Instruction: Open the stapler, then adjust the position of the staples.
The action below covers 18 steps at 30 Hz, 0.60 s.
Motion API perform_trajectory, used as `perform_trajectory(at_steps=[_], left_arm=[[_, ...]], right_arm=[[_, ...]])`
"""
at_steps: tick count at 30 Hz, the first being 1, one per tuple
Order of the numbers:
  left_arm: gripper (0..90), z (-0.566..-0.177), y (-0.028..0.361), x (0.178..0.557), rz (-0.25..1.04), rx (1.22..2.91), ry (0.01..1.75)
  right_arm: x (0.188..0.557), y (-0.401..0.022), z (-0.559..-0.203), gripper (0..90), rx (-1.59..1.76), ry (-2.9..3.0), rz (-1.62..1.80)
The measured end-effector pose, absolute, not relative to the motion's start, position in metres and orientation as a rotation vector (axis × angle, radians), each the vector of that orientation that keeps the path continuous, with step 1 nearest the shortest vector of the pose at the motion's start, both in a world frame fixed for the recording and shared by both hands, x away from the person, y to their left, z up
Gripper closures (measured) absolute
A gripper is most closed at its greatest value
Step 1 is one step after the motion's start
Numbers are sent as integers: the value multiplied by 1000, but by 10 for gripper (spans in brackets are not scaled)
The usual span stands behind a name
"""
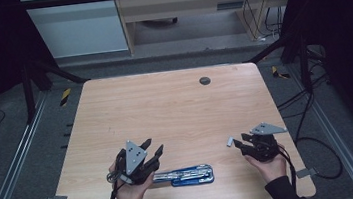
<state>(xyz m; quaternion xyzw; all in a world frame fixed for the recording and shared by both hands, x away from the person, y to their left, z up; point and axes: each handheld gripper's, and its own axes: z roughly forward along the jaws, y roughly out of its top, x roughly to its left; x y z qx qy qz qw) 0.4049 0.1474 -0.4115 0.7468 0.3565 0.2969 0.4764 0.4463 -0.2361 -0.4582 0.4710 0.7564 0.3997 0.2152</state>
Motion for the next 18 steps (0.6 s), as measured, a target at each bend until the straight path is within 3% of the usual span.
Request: perform_trajectory(at_steps=[18], left_arm=[[535, -437, 224, 391, 800, 1846, 1028]], right_arm=[[467, -214, -474, 558, 1421, 2124, 942]])
